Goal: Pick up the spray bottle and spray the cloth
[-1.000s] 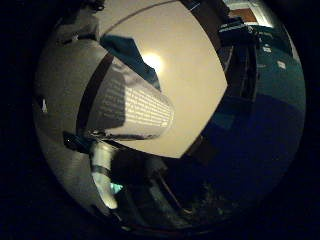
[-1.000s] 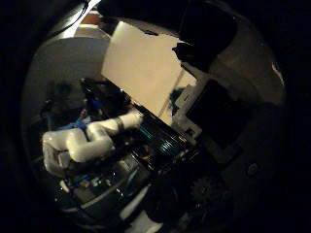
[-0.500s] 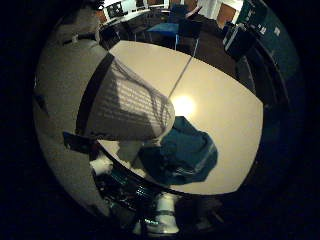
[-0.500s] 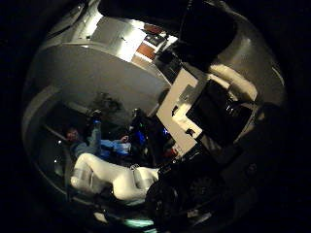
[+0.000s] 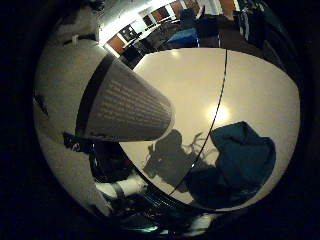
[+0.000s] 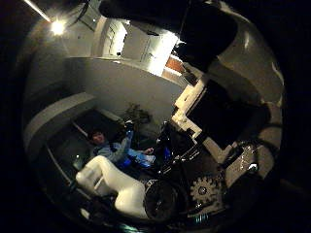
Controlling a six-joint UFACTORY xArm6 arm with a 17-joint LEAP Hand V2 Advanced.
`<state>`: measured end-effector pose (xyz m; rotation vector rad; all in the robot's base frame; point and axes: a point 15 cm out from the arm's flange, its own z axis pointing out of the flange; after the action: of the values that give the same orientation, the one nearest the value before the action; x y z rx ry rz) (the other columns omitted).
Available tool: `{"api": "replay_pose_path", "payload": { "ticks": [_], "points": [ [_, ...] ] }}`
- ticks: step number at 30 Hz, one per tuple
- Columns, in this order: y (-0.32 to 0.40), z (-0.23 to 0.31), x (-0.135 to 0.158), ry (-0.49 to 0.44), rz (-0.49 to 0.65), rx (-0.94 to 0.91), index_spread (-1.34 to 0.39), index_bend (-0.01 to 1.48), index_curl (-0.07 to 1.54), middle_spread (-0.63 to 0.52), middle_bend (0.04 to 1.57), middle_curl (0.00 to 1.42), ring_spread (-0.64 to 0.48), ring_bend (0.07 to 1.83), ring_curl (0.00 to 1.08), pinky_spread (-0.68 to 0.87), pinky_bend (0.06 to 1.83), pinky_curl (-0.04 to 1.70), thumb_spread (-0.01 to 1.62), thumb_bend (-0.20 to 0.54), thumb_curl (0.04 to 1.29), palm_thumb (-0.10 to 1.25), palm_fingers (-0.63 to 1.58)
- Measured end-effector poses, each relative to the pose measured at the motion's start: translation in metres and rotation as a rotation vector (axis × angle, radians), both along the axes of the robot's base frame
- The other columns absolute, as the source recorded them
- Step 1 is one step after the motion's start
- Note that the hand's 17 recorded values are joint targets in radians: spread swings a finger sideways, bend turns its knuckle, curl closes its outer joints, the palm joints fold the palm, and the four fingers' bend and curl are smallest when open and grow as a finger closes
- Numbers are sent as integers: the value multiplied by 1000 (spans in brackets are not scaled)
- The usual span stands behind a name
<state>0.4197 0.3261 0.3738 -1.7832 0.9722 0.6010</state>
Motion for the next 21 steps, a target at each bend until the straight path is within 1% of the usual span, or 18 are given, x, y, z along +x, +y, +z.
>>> {"api": "replay_pose_path", "payload": {
  "ticks": [4, 10, 14, 21],
  "points": [
    [0, -23, -4, -5, 14, 11, -179, 1156, 646, -86, 1317, 579, -157, 1435, 543, -204, 1331, 692, 1013, -12, 777, 1053, 1249],
    [-2, -67, -1, 22, 25, 2, -182, 1148, 651, -86, 1319, 577, -157, 1437, 543, -203, 1332, 692, 996, -13, 788, 1041, 1248],
    [-8, -79, 7, 10, 18, 7, -182, 1148, 654, -86, 1318, 577, -157, 1438, 543, -203, 1334, 691, 986, -16, 795, 1033, 1246],
    [-14, -108, 12, 33, 21, -1, -183, 1145, 657, -86, 1323, 581, -157, 1437, 542, -203, 1329, 691, 971, -14, 800, 1024, 1247]
  ]
}}
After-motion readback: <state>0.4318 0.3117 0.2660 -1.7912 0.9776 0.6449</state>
